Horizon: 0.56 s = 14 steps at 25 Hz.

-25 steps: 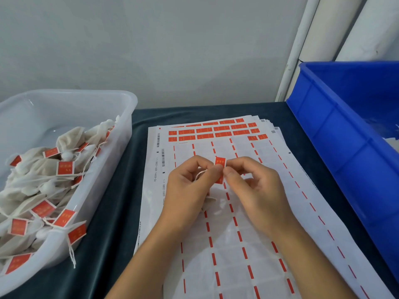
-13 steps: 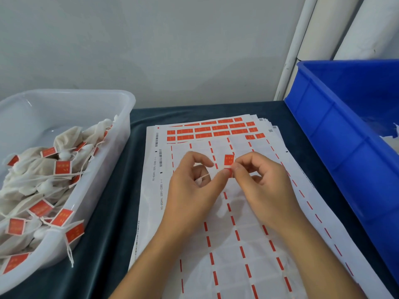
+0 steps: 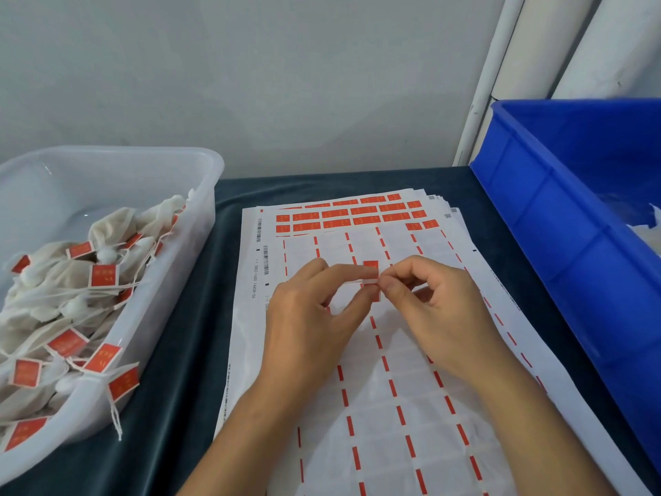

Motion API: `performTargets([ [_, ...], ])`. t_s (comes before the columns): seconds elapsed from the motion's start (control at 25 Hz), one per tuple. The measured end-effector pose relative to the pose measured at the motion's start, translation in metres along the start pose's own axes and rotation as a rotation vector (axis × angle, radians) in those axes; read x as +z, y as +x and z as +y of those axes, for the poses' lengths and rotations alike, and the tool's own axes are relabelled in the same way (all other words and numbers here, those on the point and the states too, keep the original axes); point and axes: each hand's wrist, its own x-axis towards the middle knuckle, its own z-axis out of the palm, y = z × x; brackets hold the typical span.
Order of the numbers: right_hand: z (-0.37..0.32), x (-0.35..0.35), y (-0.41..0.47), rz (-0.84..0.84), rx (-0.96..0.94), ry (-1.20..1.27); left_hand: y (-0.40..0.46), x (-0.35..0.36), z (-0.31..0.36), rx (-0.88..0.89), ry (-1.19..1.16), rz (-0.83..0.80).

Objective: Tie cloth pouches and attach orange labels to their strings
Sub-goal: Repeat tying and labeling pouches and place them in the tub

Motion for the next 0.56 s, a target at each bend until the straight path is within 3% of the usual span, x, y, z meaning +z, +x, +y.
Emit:
performTargets([
  [0.32, -0.0051, -0.0021, -0.0015, 0.108, -0.092, -0.088, 0.0011, 0.0022, -0.0023, -0.115, -0.053, -0.044],
  [0.56, -0.0068, -0.0013, -0.0009, 0.096, -0.088, 0.047, 0.0030, -0.0005, -0.0015, -0.231, -0.261, -0.091],
])
